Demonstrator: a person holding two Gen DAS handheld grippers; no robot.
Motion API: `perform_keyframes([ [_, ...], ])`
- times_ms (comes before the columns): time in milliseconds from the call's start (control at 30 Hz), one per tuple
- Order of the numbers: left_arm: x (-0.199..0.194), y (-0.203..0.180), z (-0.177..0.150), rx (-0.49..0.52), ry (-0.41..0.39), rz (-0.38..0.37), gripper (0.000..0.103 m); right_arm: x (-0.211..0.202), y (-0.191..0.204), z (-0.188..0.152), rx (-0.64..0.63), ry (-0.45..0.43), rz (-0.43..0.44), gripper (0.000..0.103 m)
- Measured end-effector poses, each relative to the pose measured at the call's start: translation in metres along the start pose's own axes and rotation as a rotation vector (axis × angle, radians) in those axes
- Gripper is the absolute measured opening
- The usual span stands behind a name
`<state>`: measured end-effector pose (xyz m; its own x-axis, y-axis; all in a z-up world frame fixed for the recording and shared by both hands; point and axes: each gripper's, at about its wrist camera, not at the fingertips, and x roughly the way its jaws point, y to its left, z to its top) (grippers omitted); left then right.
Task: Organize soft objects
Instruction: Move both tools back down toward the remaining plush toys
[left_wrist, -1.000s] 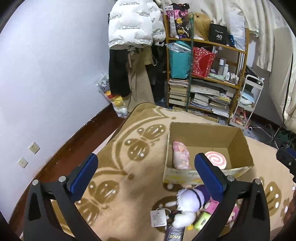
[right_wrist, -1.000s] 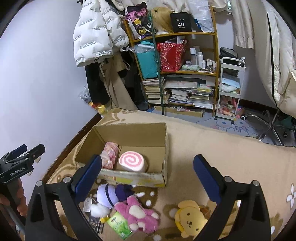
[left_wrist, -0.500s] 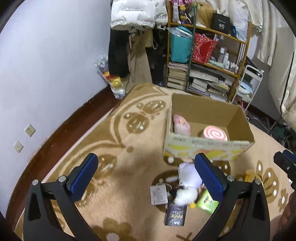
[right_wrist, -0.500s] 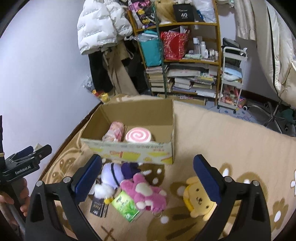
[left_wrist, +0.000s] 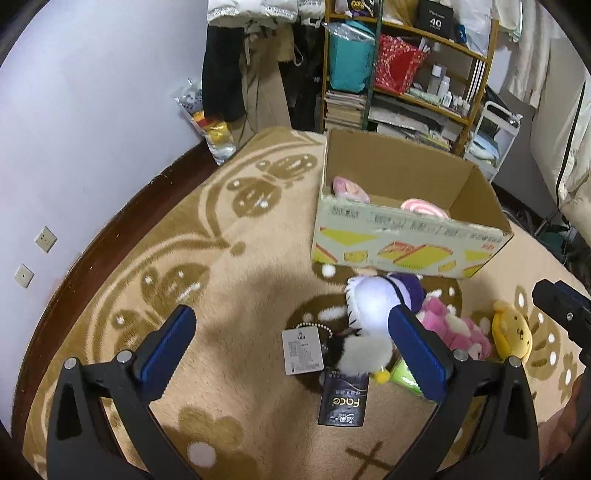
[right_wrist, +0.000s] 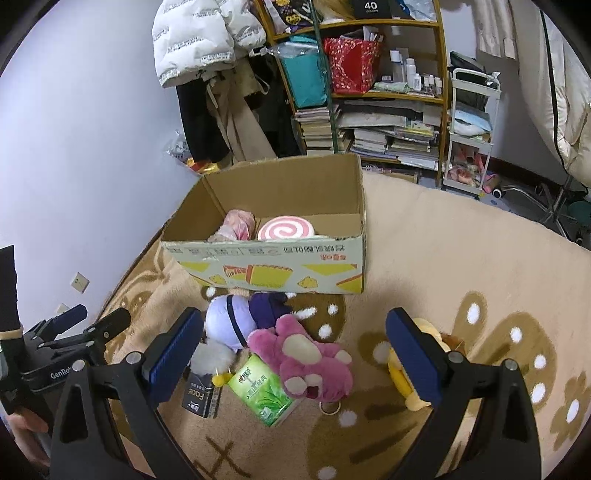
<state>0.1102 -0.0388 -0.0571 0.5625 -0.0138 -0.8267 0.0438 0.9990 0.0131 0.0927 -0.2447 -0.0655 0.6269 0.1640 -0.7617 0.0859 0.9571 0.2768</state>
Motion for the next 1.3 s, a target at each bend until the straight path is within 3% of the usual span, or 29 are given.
perform_keyframes([
  [500, 0.039, -0.013, -0.02, 0.064, 0.055, -0.052, 0.103, 0.031, -0.011, -0.005, 0.015, 0.039, 0.001, 0.103],
  [1100, 0.071, -0.031, -0.027, 0.155, 0.068, -0.01, 0.103, 0.073, -0.023, -0.007, -0.008, 0.128, -0.029, 0.103],
  [1300, 0.08, -0.032, -0.028, 0.146, 0.078, -0.043, 0.103, 0.087, -0.026, -0.009, -0.003, 0.16, -0.021, 0.103],
])
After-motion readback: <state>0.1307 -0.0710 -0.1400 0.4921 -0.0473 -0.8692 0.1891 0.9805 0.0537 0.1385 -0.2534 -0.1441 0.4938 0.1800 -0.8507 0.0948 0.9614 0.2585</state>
